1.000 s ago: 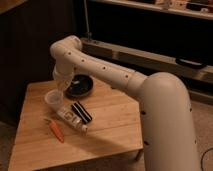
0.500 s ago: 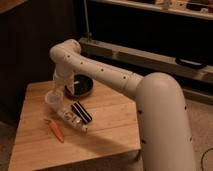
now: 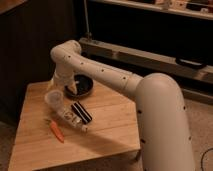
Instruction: Pick up the ceramic cup
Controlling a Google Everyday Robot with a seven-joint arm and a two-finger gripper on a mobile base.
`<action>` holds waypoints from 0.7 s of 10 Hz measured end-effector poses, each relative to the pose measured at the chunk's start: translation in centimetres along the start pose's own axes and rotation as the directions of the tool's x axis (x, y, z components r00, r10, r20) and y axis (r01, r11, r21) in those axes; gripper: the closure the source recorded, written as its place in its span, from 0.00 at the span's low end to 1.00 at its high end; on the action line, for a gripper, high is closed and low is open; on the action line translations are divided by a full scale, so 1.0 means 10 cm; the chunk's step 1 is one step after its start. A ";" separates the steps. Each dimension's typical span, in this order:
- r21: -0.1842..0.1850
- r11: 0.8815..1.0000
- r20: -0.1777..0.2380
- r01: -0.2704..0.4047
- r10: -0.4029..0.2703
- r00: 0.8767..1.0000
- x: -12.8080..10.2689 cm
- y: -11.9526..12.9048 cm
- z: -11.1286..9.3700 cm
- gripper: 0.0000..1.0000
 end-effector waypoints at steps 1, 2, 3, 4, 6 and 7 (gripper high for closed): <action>-0.007 1.000 0.001 0.001 -0.001 1.000 0.01 0.00 0.03 0.20; -0.018 1.000 0.003 -0.005 0.006 1.000 0.02 0.01 0.08 0.20; -0.025 1.000 0.005 -0.010 0.010 1.000 0.03 0.01 0.12 0.24; -0.029 1.000 0.006 -0.013 0.013 1.000 0.04 0.01 0.15 0.30; -0.034 0.999 0.014 -0.019 0.019 1.000 0.07 0.01 0.25 0.42; -0.036 0.999 0.019 -0.019 0.019 1.000 0.08 0.01 0.30 0.42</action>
